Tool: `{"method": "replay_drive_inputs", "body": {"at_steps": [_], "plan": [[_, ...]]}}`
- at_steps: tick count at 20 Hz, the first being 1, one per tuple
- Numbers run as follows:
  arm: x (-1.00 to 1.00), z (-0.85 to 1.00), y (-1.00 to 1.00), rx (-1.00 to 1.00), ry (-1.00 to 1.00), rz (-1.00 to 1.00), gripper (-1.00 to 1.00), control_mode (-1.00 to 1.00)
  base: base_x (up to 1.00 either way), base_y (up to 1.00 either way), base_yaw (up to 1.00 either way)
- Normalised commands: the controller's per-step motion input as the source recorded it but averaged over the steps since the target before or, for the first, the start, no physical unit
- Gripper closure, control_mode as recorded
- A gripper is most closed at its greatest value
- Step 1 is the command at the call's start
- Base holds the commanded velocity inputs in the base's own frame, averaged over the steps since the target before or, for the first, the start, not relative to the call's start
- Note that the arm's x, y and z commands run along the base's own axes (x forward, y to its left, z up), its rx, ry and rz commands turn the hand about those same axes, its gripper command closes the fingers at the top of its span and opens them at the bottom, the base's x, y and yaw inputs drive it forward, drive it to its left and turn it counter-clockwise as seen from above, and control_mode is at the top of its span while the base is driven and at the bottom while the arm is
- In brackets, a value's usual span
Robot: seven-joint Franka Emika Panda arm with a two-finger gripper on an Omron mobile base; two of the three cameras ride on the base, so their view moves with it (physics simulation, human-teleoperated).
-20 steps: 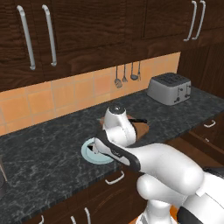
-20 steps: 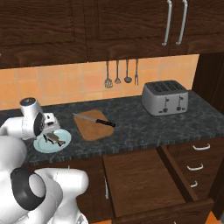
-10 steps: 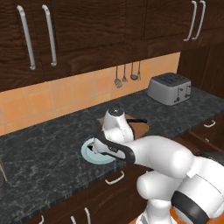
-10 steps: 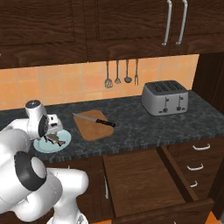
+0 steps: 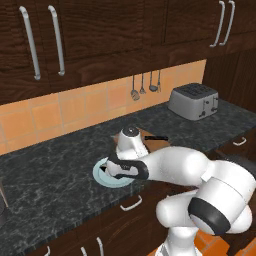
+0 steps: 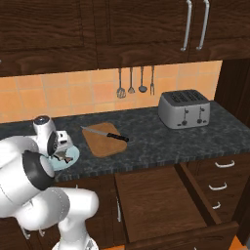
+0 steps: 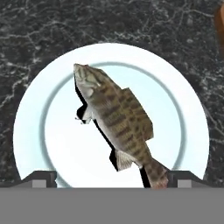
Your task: Pick up the knife from the drawer and place it on the cutting board. Then place the meat from the plate to the cutting board.
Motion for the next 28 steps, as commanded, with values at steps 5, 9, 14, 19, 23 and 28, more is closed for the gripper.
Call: {"method": "replay_drive_inputs", "body": {"at_steps": [5, 9, 14, 19, 23, 28], "plan": [[0.25, -0.24, 0.00, 0.00, 0.00, 0.00, -1.00, -1.00, 0.00, 0.00, 0.00], [0.33, -0.19, 0.00, 0.00, 0.00, 0.00, -1.00, -1.00, 0.00, 0.00, 0.00], [0.18, -0.34, 0.00, -0.02, 0.00, 0.00, -1.00, -1.00, 0.00, 0.00, 0.00], [0.06, -0.34, 0.00, -0.02, 0.00, 0.00, -1.00, -1.00, 0.00, 0.00, 0.00], [0.00, -0.31, 0.15, -0.06, 0.00, 0.00, 1.00, -1.00, 0.00, 0.00, 0.00], [0.00, -0.06, 0.03, 0.00, 0.00, 0.00, 1.00, -1.00, 0.00, 0.00, 0.00]]}}
